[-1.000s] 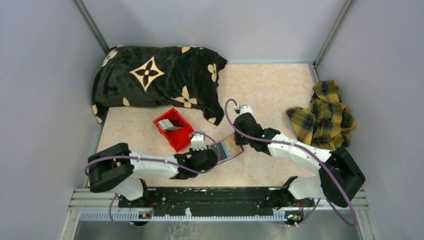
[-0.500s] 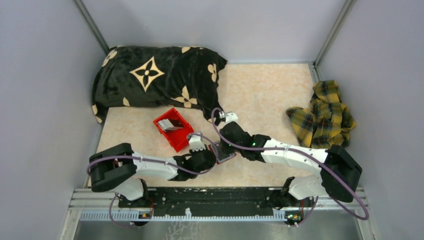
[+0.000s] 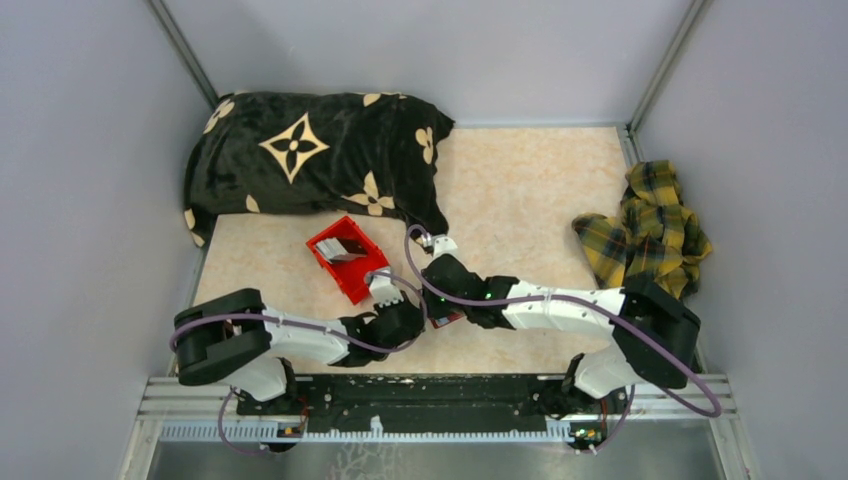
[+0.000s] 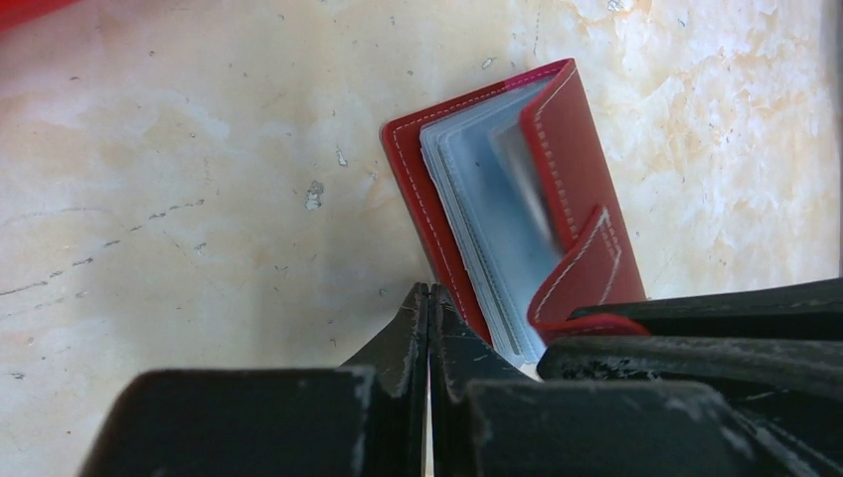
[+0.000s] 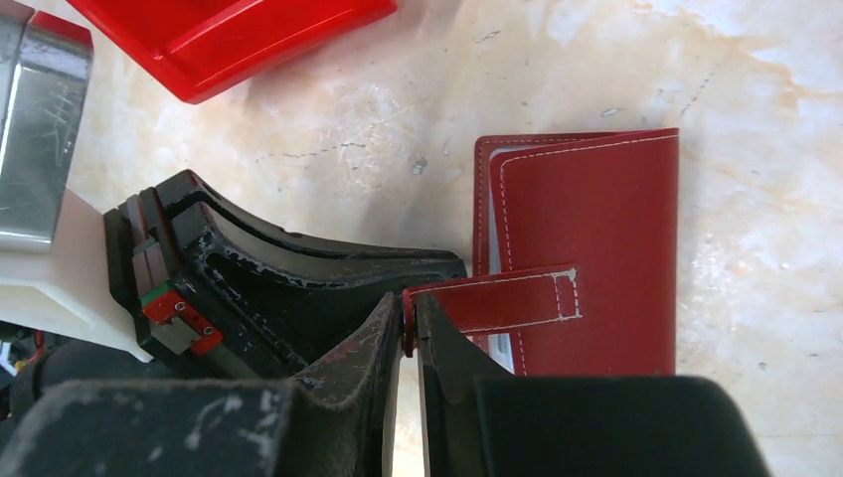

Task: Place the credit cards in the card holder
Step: Close the card holder at the center of the board.

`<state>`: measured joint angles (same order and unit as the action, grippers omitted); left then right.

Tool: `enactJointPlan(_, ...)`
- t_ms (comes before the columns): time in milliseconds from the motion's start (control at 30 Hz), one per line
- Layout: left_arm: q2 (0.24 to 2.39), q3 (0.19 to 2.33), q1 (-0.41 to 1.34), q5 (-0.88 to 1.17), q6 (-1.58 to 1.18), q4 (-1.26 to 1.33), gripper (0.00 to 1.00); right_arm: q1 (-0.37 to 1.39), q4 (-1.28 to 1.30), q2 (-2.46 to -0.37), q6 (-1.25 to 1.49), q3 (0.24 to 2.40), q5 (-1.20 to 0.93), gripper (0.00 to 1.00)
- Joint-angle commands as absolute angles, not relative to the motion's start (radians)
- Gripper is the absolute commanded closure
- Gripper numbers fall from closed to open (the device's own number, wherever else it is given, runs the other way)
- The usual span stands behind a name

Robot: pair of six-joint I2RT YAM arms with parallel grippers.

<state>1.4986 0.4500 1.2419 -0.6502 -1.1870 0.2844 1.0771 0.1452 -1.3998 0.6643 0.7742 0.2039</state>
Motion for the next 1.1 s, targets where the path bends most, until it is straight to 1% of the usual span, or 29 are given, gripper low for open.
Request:
enactJointPlan(0, 1.51, 0.394, 1.249, -0.601, -1.214, 0.188, 1.0, 1.096, 0.047, -1.427, 0.7, 0.806, 0.162, 0.88)
enactJointPlan(300, 1.449, 0.354, 1.249, -0.629, -1.27, 0.155, 1.0, 1.111, 0.002, -1.503, 0.713, 0.813, 0.103, 0.81)
enactJointPlan(500, 1.397, 0.343, 1.25, -0.637, -1.292, 0.11, 1.0, 1.111, -0.033, -1.534, 0.721, 0.797, 0.064, 0.71)
enactJointPlan(667, 1.334, 0.348, 1.258, -0.655, -1.323, 0.014, 1.0, 1.112, -0.064, -1.545, 0.73, 0.781, 0.035, 0.65)
enactJointPlan(867, 1.226, 0.369, 1.278, -0.708, -1.357, -0.127, 0.99, 1.117, -0.101, -1.545, 0.738, 0.76, 0.015, 0.63)
enactJointPlan(1067, 1.131, 0.466, 1.299, -0.798, -1.354, -0.315, 0.99, 1.122, -0.104, -1.503, 0.717, 0.769, -0.001, 0.63)
